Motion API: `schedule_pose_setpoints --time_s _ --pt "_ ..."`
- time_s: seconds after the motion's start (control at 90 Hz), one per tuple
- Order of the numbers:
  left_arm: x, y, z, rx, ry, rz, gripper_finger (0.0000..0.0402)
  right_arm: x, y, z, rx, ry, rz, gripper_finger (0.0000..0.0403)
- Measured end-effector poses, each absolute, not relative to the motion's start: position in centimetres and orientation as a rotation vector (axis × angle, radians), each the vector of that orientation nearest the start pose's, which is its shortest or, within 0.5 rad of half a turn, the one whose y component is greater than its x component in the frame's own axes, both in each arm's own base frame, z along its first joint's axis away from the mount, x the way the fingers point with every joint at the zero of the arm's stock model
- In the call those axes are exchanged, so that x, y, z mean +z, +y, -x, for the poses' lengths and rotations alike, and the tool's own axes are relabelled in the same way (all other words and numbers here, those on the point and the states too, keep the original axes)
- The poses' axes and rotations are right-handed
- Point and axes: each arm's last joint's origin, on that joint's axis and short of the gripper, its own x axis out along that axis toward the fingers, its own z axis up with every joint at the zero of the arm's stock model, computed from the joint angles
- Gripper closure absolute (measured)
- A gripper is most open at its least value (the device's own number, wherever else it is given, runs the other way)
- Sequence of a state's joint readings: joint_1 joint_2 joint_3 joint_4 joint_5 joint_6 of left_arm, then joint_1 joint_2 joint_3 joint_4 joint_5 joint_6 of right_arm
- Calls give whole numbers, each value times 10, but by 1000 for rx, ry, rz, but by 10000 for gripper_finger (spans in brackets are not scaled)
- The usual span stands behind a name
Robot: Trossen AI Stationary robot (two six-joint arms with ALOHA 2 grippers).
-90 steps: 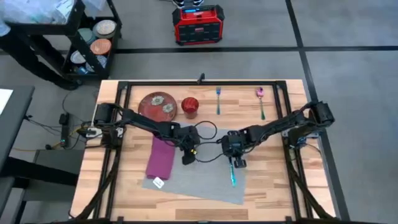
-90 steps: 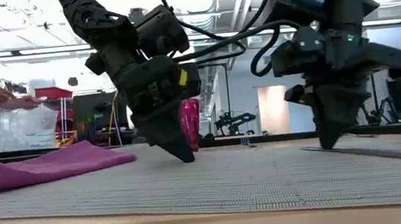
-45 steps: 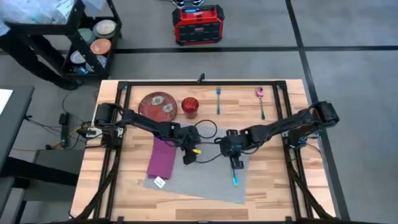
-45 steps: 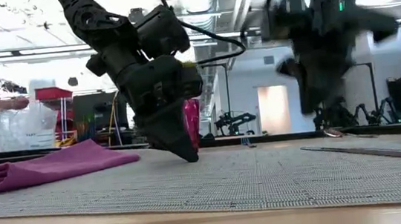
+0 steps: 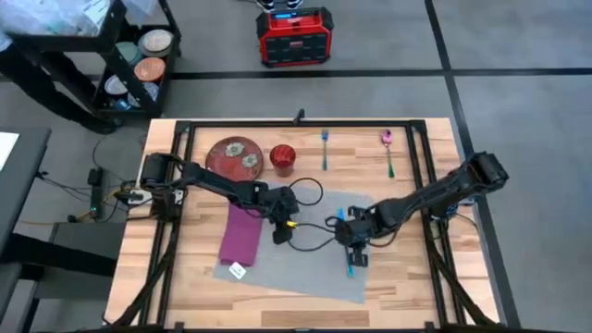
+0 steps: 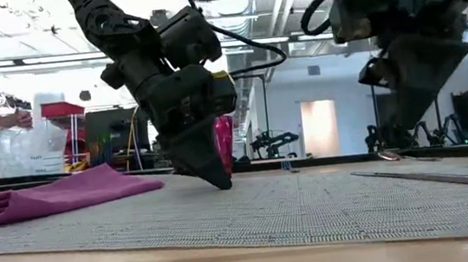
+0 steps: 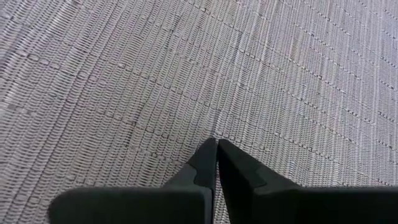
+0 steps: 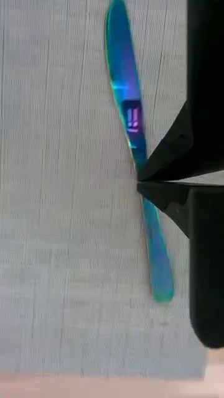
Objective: Set table place
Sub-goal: Put the blue knife on the middle right of the gray place mat
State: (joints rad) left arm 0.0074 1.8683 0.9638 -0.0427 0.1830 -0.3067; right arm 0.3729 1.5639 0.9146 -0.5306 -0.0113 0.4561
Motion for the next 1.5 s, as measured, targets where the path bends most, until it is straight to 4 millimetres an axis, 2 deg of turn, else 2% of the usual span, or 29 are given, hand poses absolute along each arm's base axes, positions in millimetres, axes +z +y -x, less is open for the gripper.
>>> schedule_pose_setpoints --time_s 0.233,0.456,0.667,1.233,1.5 --pt "124 -1 -354 2 932 358 402 174 135 -252 86 1251 -237 403" --pt "124 0 -355 5 927 354 402 172 143 -248 55 1260 -254 403" --pt "124 1 -355 8 927 358 402 158 156 -247 87 1294 -239 403" --pt "124 1 -354 5 930 353 402 156 155 -249 113 1293 -224 403" --pt "124 1 -354 9 931 362 402 142 145 -248 125 1278 -252 403"
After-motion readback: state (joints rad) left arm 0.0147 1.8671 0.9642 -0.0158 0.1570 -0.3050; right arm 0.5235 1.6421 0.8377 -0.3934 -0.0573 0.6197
